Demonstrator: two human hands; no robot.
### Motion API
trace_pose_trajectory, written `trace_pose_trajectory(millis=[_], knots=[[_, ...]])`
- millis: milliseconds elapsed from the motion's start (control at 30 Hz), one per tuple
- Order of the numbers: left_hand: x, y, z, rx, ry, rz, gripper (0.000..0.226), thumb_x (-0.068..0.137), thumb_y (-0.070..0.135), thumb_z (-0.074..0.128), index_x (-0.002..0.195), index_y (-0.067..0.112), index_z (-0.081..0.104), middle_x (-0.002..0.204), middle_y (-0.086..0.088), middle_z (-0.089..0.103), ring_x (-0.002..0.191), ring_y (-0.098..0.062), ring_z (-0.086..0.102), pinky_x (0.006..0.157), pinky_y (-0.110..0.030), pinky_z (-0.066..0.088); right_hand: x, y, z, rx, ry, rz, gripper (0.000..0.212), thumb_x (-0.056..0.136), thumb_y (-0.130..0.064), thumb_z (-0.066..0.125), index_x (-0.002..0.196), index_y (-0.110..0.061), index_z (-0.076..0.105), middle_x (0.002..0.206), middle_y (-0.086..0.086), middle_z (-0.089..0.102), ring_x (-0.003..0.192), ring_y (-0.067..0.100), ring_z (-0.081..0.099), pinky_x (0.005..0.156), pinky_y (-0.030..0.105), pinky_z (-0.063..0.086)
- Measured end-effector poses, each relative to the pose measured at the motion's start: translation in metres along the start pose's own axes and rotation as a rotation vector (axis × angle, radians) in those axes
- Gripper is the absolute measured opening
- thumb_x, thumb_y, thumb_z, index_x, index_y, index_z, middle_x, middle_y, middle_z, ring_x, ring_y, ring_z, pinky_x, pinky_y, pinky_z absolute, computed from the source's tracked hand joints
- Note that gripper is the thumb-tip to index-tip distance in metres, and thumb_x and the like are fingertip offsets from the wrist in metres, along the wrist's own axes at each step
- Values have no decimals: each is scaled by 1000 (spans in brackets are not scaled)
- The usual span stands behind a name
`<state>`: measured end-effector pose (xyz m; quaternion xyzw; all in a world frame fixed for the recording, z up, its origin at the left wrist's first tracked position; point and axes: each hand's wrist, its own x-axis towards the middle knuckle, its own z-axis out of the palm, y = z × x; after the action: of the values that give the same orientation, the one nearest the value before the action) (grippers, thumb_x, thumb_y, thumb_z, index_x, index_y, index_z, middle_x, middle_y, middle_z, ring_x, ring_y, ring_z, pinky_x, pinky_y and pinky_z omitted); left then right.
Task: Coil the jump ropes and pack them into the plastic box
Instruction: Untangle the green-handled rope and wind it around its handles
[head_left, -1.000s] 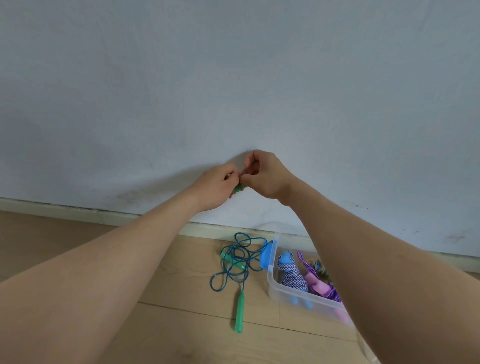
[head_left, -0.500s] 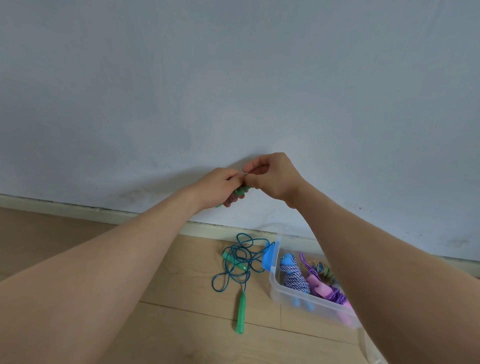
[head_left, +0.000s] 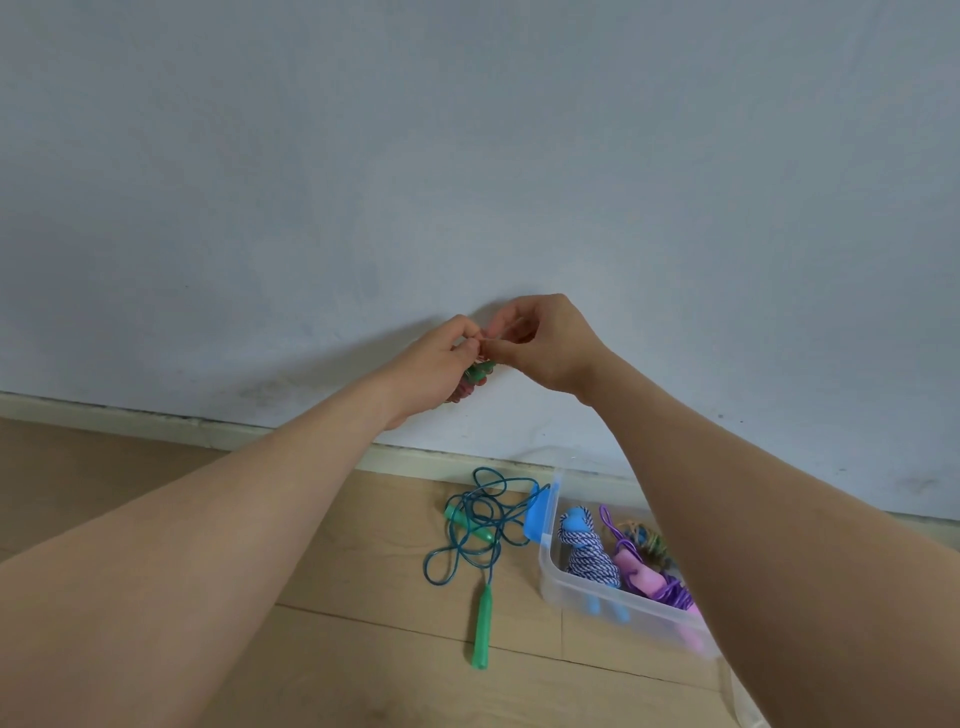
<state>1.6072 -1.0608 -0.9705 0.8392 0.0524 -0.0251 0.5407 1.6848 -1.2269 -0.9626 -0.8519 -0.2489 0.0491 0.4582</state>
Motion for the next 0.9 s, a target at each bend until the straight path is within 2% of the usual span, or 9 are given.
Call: trace_pose_trajectory(millis=[67,167,333,400,533,633,700,767,900], knots=[[0,-1,2,4,6,-21,20,114,24,37,103,19,53,101,-14,70,78,-19,58,70,-27,50,0,1,0,-94,-11,-55,4,84,-22,81,86,-24,77,72,9,74,61,14,60,64,30,53],[2,-2,6,0,51,-42,18,113,24,38,109,15,53,109,-20,71,79,-21,58,73,-32,50,0,0,2,-209,17,-104,2,85,-23,79,84,-23,77,60,-1,65,53,8,52,60,25,50],[3,-1,8,-18,80,-107,16,112,24,39,112,14,51,108,-18,72,77,-20,58,68,-29,49,2,3,1,-293,9,-127,18,89,-34,81,85,-17,77,71,-4,71,64,8,62,60,19,48],[3,-1,9,-14,91,-127,15,111,23,40,108,14,51,104,-17,71,75,-20,57,65,-29,48,1,2,3,-334,-21,-146,16,91,-32,79,85,-18,77,70,-7,69,64,6,61,60,18,44],[3,3,14,-62,132,-158,15,105,15,42,94,13,51,91,-15,67,68,-21,54,60,-30,43,1,-3,7,-340,-71,-146,12,93,-23,73,92,-16,82,78,-6,75,74,9,68,68,25,54],[5,4,13,-91,121,-178,8,102,14,44,101,12,52,85,-12,67,66,-21,54,57,-30,43,-1,-4,5,-279,-87,-72,12,86,-31,81,88,-19,82,67,-13,66,62,0,59,57,8,41],[5,5,13,-87,100,-178,10,101,17,46,107,12,53,87,-11,68,69,-22,55,57,-30,43,0,-2,1,-257,-87,-46,12,86,-30,83,88,-18,80,64,-13,62,59,1,55,51,5,37],[6,4,15,-69,80,-151,13,105,20,44,109,14,54,90,-11,67,70,-21,54,58,-29,44,0,1,-1,-228,-72,-34,11,91,-27,79,91,-16,79,70,-10,65,64,4,57,54,7,38],[8,1,21,-59,56,-126,29,111,24,32,99,17,59,92,-11,62,75,-19,53,68,-32,46,-3,3,0,-226,-61,-57,8,99,-21,66,95,-14,70,84,1,73,81,22,71,72,32,56]])
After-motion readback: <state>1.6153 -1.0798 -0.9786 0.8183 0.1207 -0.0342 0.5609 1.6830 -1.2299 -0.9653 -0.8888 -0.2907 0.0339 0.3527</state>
